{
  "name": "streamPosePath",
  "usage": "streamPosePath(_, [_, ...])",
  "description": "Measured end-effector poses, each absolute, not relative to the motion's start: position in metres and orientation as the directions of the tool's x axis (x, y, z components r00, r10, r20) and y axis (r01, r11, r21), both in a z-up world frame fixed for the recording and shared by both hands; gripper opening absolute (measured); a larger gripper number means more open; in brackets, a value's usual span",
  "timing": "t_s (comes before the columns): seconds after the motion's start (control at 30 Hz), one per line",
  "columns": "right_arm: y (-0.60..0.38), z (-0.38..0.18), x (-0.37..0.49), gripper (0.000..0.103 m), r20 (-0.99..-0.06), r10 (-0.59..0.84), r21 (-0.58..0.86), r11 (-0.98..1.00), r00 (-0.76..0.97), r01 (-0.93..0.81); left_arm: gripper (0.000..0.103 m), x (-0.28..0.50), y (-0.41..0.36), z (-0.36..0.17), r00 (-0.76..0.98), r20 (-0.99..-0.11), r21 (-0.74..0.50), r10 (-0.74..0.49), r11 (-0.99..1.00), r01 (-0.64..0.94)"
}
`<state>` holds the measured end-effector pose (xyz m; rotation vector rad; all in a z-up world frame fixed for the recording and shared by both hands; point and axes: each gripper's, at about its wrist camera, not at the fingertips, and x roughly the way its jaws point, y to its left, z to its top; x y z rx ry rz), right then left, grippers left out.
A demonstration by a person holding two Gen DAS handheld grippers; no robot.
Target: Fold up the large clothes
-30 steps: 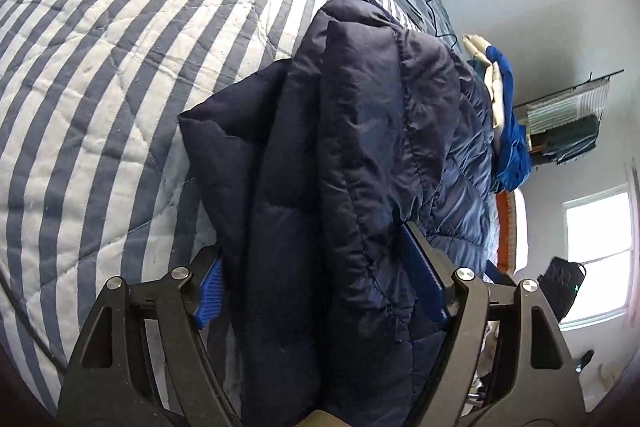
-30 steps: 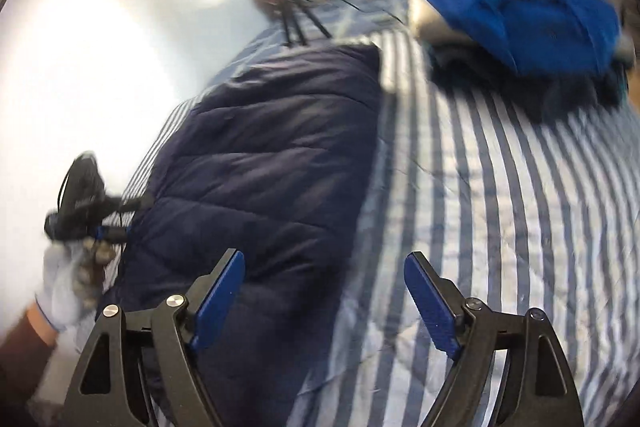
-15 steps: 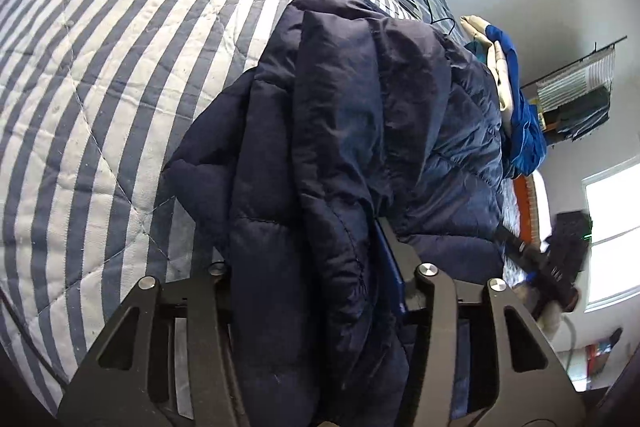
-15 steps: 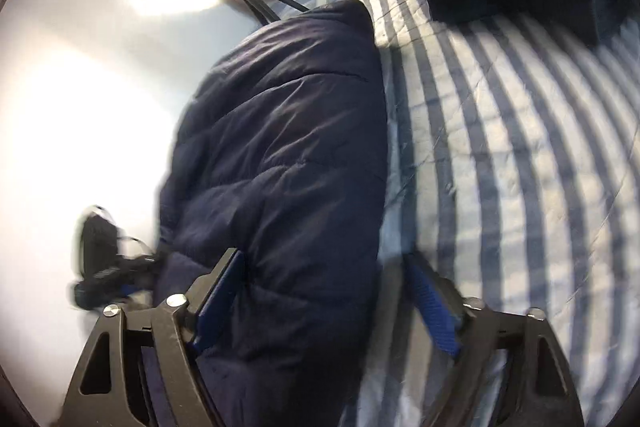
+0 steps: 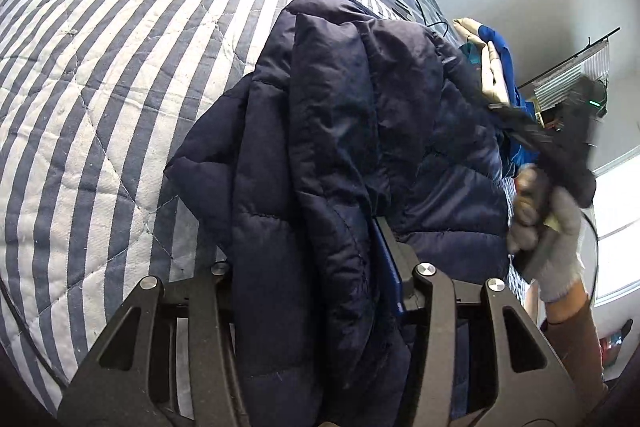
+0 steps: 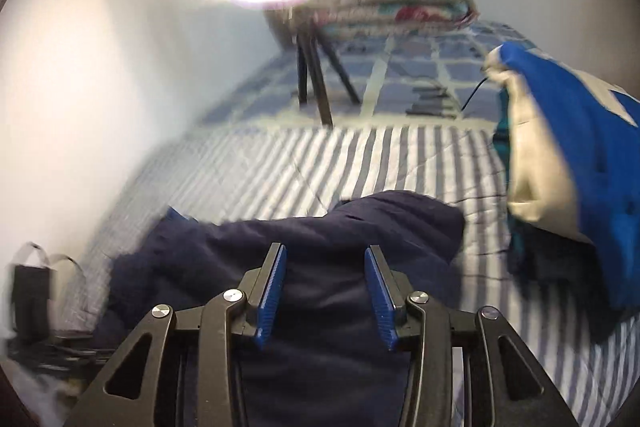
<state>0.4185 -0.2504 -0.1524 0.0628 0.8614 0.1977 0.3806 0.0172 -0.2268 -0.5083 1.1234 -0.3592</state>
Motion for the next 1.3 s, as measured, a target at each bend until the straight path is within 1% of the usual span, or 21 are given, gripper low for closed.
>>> streamPosePath(0.13, [-0.248, -0.176, 0.43, 0.042, -0.787, 0.176, 0.129, 0.984, 0.592, -0.12, 0.049, 0.379, 0.022, -0.231, 0.397, -0.752, -0.566, -0.527, 0.824, 0.022])
streamPosePath(0.23, [-0.25, -0.163, 0.427, 0.042, -0.796, 0.151, 0.103, 0.988, 0.586, -0.115, 0.047, 0.379, 0.024, -0.232, 0.393, -0.749, -0.574, -0.533, 0.819, 0.019])
streamPosePath(0.27, [-0.255, -0.153, 0.418, 0.044, -0.783, 0.169, 0.126, 0.986, 0.599, -0.114, 0.047, 0.378, 0.026, -0.232, 0.391, -0.749, -0.574, -0.535, 0.819, 0.02])
streamPosePath(0.33, [-0.27, -0.138, 0.396, 0.058, -0.753, 0.224, 0.198, 0.974, 0.619, -0.113, 0.045, 0.378, 0.027, -0.231, 0.386, -0.748, -0.577, -0.54, 0.816, 0.021])
streamPosePath(0.37, [-0.276, -0.134, 0.386, 0.072, -0.744, 0.234, 0.214, 0.971, 0.626, -0.109, 0.045, 0.379, 0.028, -0.23, 0.386, -0.747, -0.58, -0.541, 0.814, 0.02])
streamPosePath(0.4, [-0.286, -0.132, 0.367, 0.081, -0.739, 0.238, 0.225, 0.969, 0.631, -0.103, 0.044, 0.378, 0.028, -0.23, 0.385, -0.746, -0.582, -0.543, 0.813, 0.019])
streamPosePath(0.5, [-0.308, -0.143, 0.326, 0.083, -0.761, 0.293, 0.285, 0.953, 0.579, -0.108, 0.043, 0.378, 0.027, -0.229, 0.385, -0.748, -0.579, -0.54, 0.815, 0.018])
streamPosePath(0.63, [-0.332, -0.173, 0.284, 0.085, -0.781, 0.343, 0.381, 0.924, 0.522, -0.036, 0.041, 0.379, 0.022, -0.226, 0.383, -0.764, -0.556, -0.52, 0.831, 0.019])
streamPosePath(0.77, [-0.348, -0.198, 0.263, 0.085, -0.748, 0.429, 0.513, 0.858, 0.507, 0.03, 0.04, 0.378, 0.016, -0.221, 0.384, -0.785, -0.517, -0.486, 0.856, 0.026])
streamPosePath(0.9, [-0.346, -0.203, 0.259, 0.088, -0.724, 0.452, 0.541, 0.841, 0.521, 0.023, 0.038, 0.38, 0.01, -0.219, 0.384, -0.798, -0.495, -0.464, 0.869, 0.022])
streamPosePath(1.03, [-0.334, -0.208, 0.276, 0.087, -0.704, 0.5, 0.58, 0.814, 0.505, 0.002, 0.036, 0.381, 0.005, -0.216, 0.385, -0.81, -0.47, -0.443, 0.882, 0.027])
streamPosePath(1.13, [-0.32, -0.213, 0.285, 0.084, -0.698, 0.528, 0.596, 0.803, 0.484, -0.016, 0.034, 0.381, 0.002, -0.215, 0.385, -0.814, -0.461, -0.434, 0.887, 0.027])
streamPosePath(1.17, [-0.314, -0.214, 0.287, 0.077, -0.701, 0.532, 0.593, 0.804, 0.476, -0.025, 0.033, 0.381, 0.002, -0.215, 0.388, -0.815, -0.457, -0.431, 0.889, 0.026])
streamPosePath(1.23, [-0.304, -0.211, 0.288, 0.068, -0.728, 0.498, 0.55, 0.835, 0.471, -0.034, 0.029, 0.381, -0.004, -0.21, 0.399, -0.819, -0.438, -0.413, 0.898, 0.03])
streamPosePath(1.27, [-0.299, -0.206, 0.288, 0.053, -0.737, 0.488, 0.529, 0.847, 0.467, -0.052, 0.028, 0.38, -0.006, -0.208, 0.404, -0.82, -0.43, -0.406, 0.902, 0.035])
streamPosePath(1.3, [-0.295, -0.201, 0.287, 0.043, -0.749, 0.47, 0.503, 0.862, 0.468, -0.061, 0.026, 0.378, -0.01, -0.204, 0.414, -0.82, -0.414, -0.394, 0.909, 0.045])
